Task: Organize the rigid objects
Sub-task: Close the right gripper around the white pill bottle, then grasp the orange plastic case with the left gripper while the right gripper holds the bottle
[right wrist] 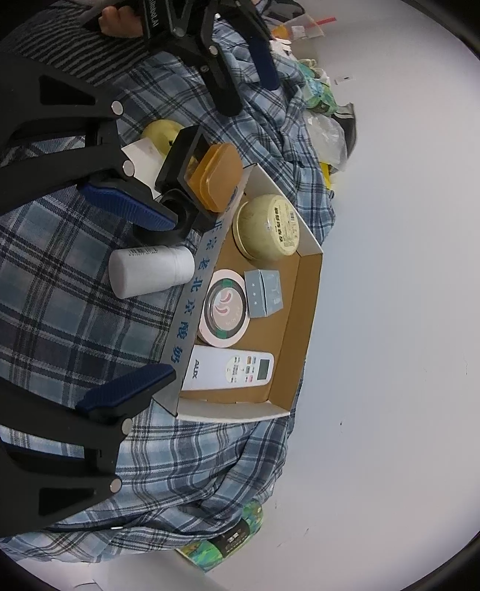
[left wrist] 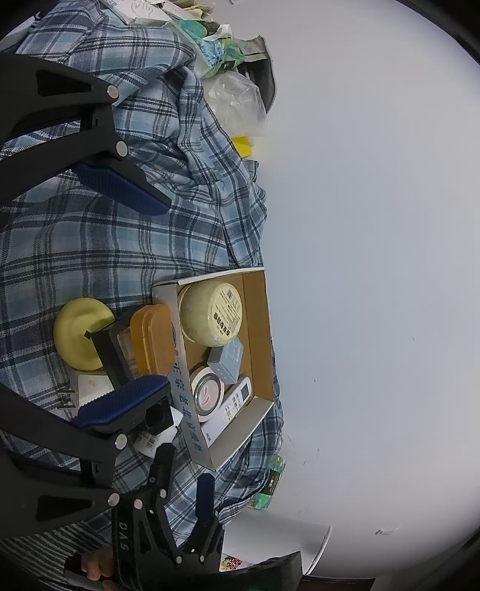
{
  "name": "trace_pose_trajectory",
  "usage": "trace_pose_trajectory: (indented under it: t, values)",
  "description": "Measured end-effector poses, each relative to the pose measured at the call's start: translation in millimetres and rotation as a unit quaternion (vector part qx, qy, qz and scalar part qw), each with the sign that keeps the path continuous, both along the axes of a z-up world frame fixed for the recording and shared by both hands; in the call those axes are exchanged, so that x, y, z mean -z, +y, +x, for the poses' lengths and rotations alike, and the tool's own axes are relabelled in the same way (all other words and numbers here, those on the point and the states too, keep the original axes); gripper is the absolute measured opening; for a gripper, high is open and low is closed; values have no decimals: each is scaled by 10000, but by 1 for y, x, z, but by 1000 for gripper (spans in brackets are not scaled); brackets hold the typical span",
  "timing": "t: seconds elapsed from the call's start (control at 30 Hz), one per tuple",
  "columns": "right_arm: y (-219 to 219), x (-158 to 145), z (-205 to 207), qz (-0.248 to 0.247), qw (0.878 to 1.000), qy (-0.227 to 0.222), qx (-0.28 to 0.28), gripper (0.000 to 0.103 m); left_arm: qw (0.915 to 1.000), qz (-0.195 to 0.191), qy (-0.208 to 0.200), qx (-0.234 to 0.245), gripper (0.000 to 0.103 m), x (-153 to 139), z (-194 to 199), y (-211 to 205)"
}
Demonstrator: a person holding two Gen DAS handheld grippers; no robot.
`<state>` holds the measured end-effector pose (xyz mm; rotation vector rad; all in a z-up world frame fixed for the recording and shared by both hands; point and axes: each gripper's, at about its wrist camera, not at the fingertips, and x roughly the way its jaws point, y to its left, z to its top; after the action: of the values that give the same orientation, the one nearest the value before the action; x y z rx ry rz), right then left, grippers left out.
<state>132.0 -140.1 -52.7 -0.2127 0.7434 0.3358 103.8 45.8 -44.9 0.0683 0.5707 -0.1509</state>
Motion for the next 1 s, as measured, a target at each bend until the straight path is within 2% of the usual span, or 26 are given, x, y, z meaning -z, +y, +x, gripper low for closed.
trace_pose_trajectory:
  t: [0.1,0.17,0.3,0.47,0.6,0.73,1.0]
  values:
    - [4,4,2,-95,9999,44,-87,62,10000,-35,37,-14,90,1,1,2]
    - [7,10,5,-187,9997,135,-94,51,10000,-53,69,-27,90,1,3,3]
    - [8,22,15,-121,9986,488,-145,45,9999,-70,122,-33,90,3,4,4]
    - [9,31,23,-98,9966,790,-192,32,9999,-77,133,-11,90,3,5,4]
    - [8,36,24,-59,9959,885,-192,31,9999,-83,136,5,90,3,5,4]
    - [4,29,19,28,9973,707,-170,31,9998,-93,138,71,90,3,4,2]
    - [0,-4,-6,252,9990,-261,-244,31,9988,-211,300,316,90,2,10,0]
